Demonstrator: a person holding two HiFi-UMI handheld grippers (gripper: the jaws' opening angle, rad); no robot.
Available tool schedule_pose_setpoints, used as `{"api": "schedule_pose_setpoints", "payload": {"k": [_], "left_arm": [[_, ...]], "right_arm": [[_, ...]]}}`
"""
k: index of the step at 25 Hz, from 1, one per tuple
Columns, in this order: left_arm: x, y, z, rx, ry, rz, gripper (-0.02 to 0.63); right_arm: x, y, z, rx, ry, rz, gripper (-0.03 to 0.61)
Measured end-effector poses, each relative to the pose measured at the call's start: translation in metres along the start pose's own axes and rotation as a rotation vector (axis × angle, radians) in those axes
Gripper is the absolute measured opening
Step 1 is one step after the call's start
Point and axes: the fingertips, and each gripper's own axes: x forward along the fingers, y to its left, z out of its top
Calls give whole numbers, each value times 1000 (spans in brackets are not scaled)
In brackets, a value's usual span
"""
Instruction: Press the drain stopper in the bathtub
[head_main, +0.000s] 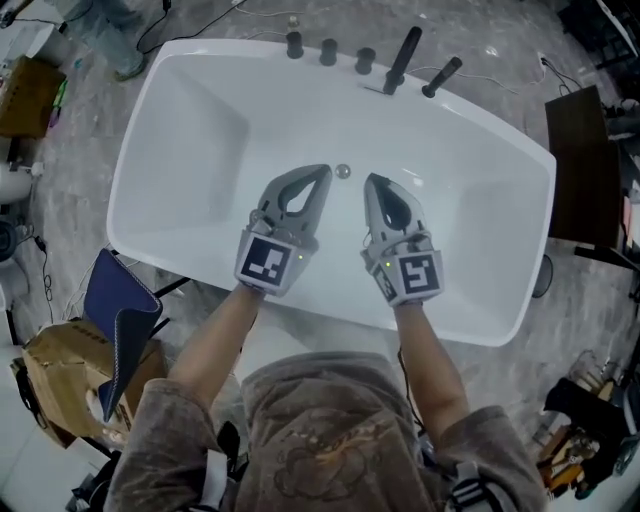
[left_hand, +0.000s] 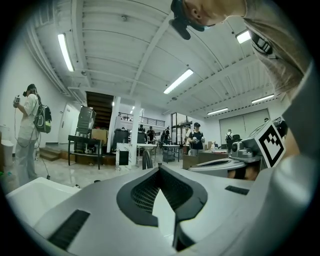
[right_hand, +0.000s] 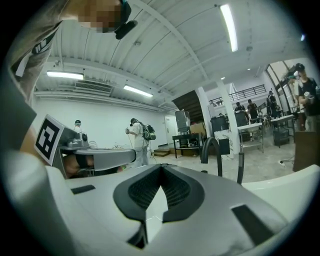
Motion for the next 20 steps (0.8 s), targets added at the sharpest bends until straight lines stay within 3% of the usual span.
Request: {"api": "schedule_pose_setpoints", "payload": {"k": [20], "left_arm": [[63, 50, -132, -4, 0, -84, 9]], "right_arm": [[84, -38, -116, 8, -1, -33, -2]]}}
